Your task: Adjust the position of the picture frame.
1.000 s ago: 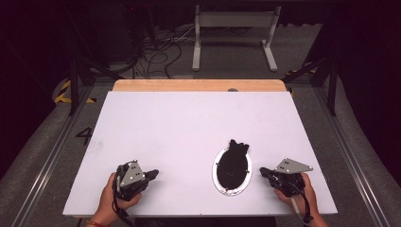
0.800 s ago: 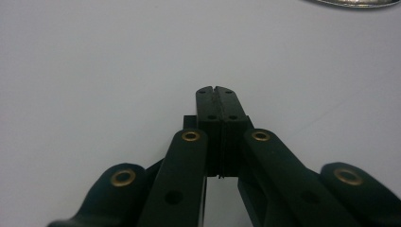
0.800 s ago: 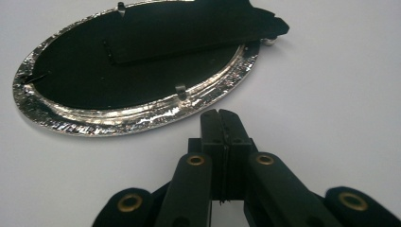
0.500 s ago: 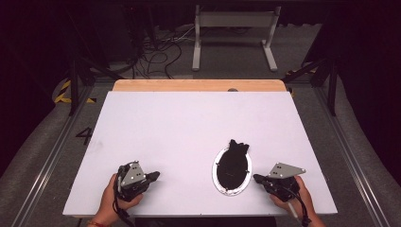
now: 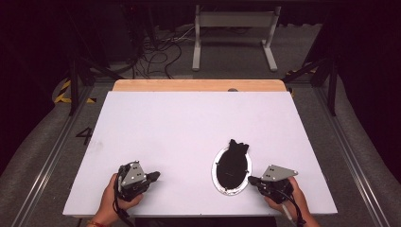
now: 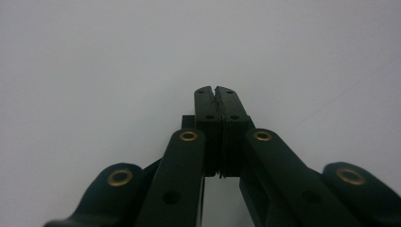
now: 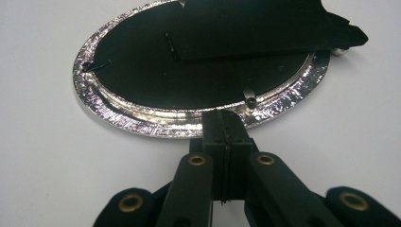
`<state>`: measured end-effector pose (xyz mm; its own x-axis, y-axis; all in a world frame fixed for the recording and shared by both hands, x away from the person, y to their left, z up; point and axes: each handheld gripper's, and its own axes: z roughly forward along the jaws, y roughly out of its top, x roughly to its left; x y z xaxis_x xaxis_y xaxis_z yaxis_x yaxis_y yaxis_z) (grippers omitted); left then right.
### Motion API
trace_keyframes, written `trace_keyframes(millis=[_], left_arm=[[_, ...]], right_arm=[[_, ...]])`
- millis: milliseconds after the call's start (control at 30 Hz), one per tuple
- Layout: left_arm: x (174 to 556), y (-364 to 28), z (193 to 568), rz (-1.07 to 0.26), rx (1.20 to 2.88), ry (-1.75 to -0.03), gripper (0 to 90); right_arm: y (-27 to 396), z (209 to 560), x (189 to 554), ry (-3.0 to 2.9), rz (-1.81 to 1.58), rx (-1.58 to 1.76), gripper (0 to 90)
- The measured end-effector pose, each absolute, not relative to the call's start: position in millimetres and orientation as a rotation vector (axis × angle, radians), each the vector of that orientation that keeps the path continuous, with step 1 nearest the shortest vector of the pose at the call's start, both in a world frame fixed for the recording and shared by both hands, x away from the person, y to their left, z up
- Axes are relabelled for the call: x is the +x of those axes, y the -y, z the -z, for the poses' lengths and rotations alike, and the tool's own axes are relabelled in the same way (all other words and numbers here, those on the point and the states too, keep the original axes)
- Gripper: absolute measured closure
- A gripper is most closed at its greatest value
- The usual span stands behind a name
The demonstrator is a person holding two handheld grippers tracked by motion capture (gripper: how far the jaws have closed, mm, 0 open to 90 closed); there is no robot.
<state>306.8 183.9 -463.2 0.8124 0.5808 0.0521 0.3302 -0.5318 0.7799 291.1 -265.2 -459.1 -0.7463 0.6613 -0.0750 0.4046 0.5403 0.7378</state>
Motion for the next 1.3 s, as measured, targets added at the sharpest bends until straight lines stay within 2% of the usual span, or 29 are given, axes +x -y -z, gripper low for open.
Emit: trace_keyframes(millis=[400, 700, 833, 967, 1300], left_arm=[[313, -169, 463, -0.338, 2.194, -0.623, 90.0], [322, -126, 460, -0.275, 2.246, -0.511, 90.0], [323, -108, 461, -0.316, 2.263, -0.467, 90.0], [331, -93, 463, -0.281, 2.278, -0.45, 90.0], [335, -79, 463, -0.246, 2.288, -0.428, 90.0]], right_arm=[[248, 460, 295, -2.436, -1.029, 0.858, 90.0], [234, 460, 299, -2.438, -1.013, 0.836, 90.0], [230, 461, 300, -2.428, -1.012, 0.819, 90.0], [227, 462, 303, -2.426, -1.036, 0.832, 90.0], [220, 461, 307, -2.432, -1.033, 0.831, 90.0]])
